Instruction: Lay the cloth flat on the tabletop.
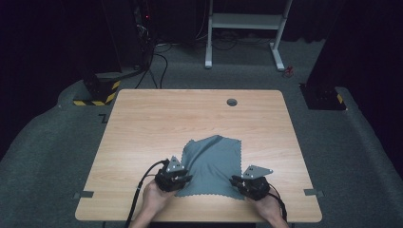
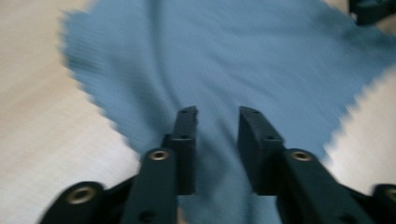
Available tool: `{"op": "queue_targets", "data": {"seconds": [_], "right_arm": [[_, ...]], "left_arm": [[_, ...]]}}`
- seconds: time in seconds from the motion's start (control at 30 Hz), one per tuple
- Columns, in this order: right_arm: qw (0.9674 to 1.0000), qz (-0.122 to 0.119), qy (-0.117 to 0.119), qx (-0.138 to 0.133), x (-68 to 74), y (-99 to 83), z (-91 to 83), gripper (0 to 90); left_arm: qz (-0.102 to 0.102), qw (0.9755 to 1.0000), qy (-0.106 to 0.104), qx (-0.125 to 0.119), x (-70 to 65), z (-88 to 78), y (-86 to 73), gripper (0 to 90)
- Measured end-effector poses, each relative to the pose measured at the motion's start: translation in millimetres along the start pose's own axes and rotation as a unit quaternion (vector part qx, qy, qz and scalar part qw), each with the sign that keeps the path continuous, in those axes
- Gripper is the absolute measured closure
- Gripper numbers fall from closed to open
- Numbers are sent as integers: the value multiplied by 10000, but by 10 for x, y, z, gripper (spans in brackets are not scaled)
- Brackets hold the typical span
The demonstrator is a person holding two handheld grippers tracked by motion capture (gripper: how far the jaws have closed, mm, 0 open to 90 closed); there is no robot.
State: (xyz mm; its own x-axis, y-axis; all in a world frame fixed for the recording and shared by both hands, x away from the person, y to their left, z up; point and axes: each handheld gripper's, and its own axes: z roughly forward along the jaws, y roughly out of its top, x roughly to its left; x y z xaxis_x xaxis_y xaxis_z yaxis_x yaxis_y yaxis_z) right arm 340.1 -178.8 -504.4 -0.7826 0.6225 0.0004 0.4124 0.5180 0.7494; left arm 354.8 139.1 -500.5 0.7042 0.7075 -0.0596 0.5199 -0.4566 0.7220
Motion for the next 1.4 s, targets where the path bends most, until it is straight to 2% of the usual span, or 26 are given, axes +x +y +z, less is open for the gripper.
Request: {"op": "queue_targets", "data": {"seconds": [0.1,0.2,0.27,0.37,0.47,0.57,0.63,0.77,0.9,0.97,1.07,1.13,1.2,1.3,1.4], "right_arm": [[9994,228,-234,-89,-137,50,108,744],[9984,435,-373,-28,-238,48,247,729],[9980,455,-443,59,-238,31,305,715],[9982,350,-481,63,-215,28,306,705],[9981,340,-499,71,-209,29,306,704],[9982,290,-528,68,-205,28,309,704],[9982,277,-528,68,-206,28,309,704],[9982,280,-532,73,-201,28,308,703],[9981,284,-538,80,-197,28,307,704],[9981,283,-541,81,-196,28,307,704],[9981,269,-548,73,-195,28,309,703],[9981,264,-552,72,-195,28,309,703],[9981,269,-551,72,-195,28,309,703],[9981,269,-550,73,-195,28,309,703],[9981,273,-550,74,-195,28,309,703]], "left_arm": [[-151,9995,269,6,195,99,117,606],[-405,9978,531,9,407,228,232,594],[-605,9964,598,14,531,306,295,618],[-734,9948,710,35,678,416,396,628],[-732,9945,746,72,770,511,499,638],[-706,9948,725,58,809,602,594,640],[-654,9950,739,155,813,662,634,643],[-562,9948,809,263,814,775,662,656],[-497,9950,817,300,803,812,677,679],[-375,9955,796,342,784,814,689,724],[-210,9964,721,391,742,824,705,841],[-180,9968,646,437,746,824,715,885],[-278,9969,586,435,769,813,709,890],[-258,9966,707,333,787,764,704,895],[-268,9958,873,107,834,655,734,896]]}}
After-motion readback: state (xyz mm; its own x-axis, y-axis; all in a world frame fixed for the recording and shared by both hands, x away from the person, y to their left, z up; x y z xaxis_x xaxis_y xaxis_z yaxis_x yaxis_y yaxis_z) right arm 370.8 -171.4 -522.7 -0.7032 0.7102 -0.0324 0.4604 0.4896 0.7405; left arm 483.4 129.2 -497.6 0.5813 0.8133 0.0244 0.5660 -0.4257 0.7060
